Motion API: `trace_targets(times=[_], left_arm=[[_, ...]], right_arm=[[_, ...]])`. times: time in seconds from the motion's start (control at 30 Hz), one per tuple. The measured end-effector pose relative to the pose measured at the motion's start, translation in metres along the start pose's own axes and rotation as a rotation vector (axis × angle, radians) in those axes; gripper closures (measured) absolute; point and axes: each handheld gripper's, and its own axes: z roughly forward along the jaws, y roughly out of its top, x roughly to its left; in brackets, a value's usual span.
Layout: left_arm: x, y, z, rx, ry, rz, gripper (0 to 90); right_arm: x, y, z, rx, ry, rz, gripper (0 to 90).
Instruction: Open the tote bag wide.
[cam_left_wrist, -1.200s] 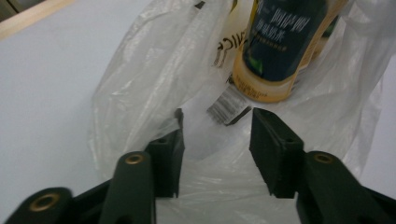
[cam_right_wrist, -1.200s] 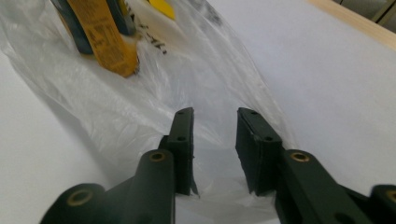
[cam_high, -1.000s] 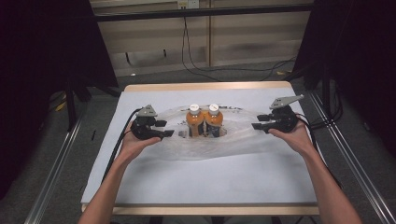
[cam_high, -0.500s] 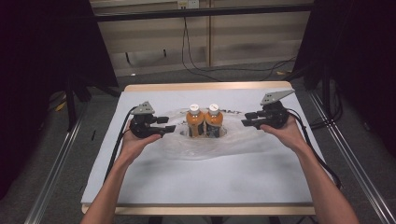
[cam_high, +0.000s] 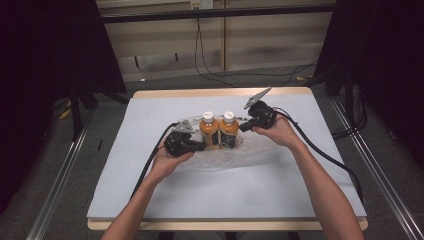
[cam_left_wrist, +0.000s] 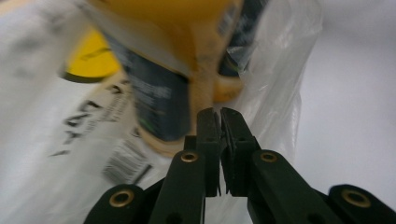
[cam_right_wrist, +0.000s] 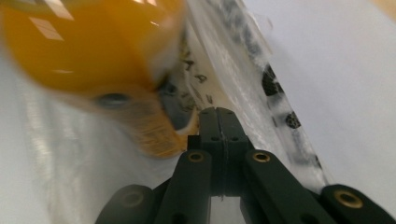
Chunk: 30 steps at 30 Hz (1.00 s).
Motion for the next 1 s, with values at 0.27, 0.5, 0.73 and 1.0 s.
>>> trace_targets(times=[0.27, 0.5, 0.73, 1.0], left_arm=[[-0.012, -0.008, 0.015, 0.06, -0.042, 0.038, 86.5], [-0.024, -0.017, 0.034, 0.105, -0.075, 0.058, 87.6], [-0.046, -0.018, 0.031, 0.143, -0.114, 0.135, 90.0], [-0.072, -0.022, 0.024, 0.183, -0.152, 0.218, 90.0]], right_arm=[[-0.018, -0.002, 0.032, 0.079, 0.022, 0.106, 90.0], [-0.028, 0.007, 0.056, 0.083, 0.043, 0.157, 90.0], [-0.037, 0.008, 0.072, 0.089, 0.004, 0.215, 90.0], [-0.045, 0.013, 0.077, 0.075, -0.11, 0.275, 90.0]])
